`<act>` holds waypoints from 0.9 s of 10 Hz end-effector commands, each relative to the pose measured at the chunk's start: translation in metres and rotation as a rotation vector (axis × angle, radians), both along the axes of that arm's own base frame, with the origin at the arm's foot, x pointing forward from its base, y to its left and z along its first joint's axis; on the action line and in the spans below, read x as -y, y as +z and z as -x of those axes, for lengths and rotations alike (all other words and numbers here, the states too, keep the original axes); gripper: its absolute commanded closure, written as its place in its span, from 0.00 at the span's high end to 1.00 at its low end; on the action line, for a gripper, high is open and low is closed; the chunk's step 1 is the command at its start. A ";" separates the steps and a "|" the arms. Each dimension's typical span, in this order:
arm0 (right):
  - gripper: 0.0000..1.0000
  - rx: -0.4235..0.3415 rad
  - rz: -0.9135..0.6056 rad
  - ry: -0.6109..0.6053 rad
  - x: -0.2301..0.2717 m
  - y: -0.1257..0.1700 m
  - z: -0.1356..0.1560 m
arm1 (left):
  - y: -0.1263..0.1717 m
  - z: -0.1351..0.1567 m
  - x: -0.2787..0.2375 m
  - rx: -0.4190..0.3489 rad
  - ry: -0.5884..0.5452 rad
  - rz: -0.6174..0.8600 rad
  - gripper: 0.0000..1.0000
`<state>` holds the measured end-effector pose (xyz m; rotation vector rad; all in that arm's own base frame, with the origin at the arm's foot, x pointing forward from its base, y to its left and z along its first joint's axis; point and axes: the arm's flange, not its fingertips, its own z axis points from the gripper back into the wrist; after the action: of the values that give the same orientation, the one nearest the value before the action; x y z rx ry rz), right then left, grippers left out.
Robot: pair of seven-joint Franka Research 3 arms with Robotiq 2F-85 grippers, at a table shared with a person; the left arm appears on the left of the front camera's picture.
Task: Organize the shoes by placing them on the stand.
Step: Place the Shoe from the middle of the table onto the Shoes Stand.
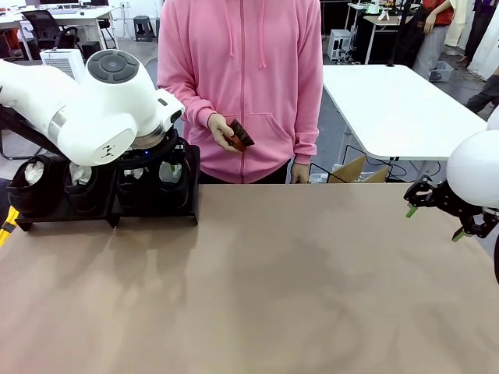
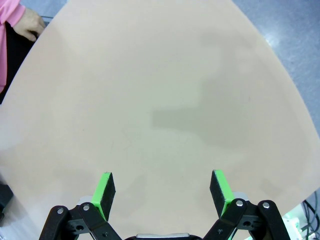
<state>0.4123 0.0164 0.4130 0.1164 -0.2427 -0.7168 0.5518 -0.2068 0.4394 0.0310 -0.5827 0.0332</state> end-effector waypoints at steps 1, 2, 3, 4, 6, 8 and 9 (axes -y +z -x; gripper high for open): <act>1.00 0.005 0.007 0.009 0.000 0.002 0.000 | 0.002 -0.001 -0.001 0.004 -0.003 0.003 0.64; 1.00 0.005 0.007 0.009 0.000 0.002 0.000 | 0.002 -0.001 -0.001 0.004 -0.003 0.003 0.64; 1.00 0.005 0.007 0.009 0.000 0.002 0.000 | 0.002 -0.001 -0.001 0.004 -0.003 0.003 0.64; 1.00 0.005 0.007 0.009 0.000 0.002 0.000 | 0.002 -0.001 -0.001 0.004 -0.003 0.003 0.64; 1.00 0.005 0.007 0.009 0.000 0.002 0.000 | 0.002 -0.001 -0.001 0.004 -0.003 0.003 0.64; 1.00 0.005 0.007 0.009 0.000 0.002 0.000 | 0.002 -0.001 -0.001 0.004 -0.003 0.003 0.64; 1.00 0.005 0.007 0.009 0.000 0.002 0.000 | 0.002 -0.001 -0.001 0.004 -0.003 0.003 0.64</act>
<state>0.4123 0.0164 0.4130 0.1164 -0.2427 -0.7168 0.5522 -0.2059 0.4394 0.0316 -0.5827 0.0347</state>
